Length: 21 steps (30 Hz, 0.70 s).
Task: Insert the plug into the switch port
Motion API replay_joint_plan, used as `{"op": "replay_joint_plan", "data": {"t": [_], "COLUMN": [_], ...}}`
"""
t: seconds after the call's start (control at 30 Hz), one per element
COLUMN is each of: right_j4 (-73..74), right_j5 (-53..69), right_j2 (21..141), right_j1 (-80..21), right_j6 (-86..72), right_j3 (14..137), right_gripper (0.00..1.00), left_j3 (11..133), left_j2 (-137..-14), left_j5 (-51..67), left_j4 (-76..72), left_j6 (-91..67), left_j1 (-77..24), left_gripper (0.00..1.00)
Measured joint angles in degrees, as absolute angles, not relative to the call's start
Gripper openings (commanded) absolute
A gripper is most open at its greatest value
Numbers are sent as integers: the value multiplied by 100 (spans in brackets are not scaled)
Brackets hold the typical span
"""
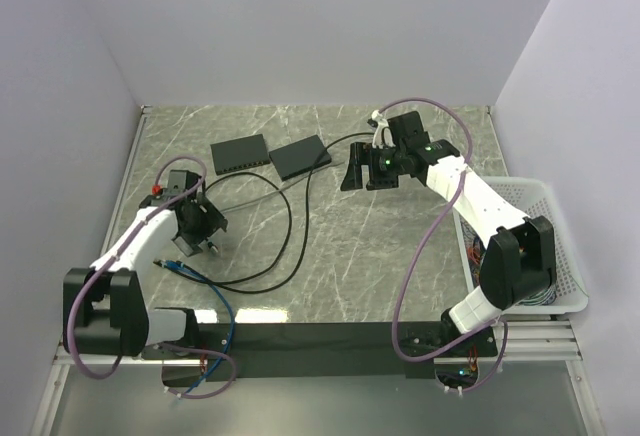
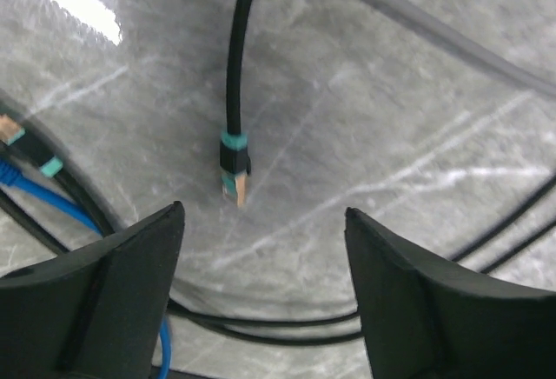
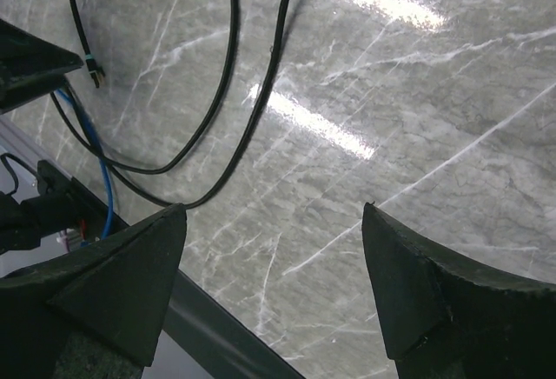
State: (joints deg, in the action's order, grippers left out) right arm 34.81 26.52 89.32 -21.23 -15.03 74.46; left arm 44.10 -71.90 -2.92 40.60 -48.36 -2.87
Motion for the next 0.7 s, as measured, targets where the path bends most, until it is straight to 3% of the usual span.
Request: {"op": "replay_joint_plan", "data": {"t": [0.1,0.33,0.5,0.53,0.6,0.7], "right_j4": [3511,3553,3588,3605,3629,3656], "right_j5": [2650,2639,2617,2615,2609,2596], "right_j2": [8949,9019,9080,9094,9137,9220], "right_j1": [-2123,-2123,-2123,-2123,-2123,-2123], "right_j6": [-1500,-1483,-1481,-1481,-1472,-1457], "right_j3": [7500,7540,7592,7603,7638,7697], "right_gripper": [88,88,88,88,87,87], "left_j3": [4403,4320,4318,4318,4320,4342], "left_j2": [-7496,-8071,-8263,-8263,-8270,-8274], "left_j5": [-386,-445,-502,-497,-469,-449], "left_j4": [3909,3634,3579,3577,3555,3557], "left_j6": [-4836,-4792,-4772,-4768,-4764,-4724], "left_j1": [-287,-285,-279,-272,-272,-270], "left_gripper": [71,38,23,11,1,0]}}
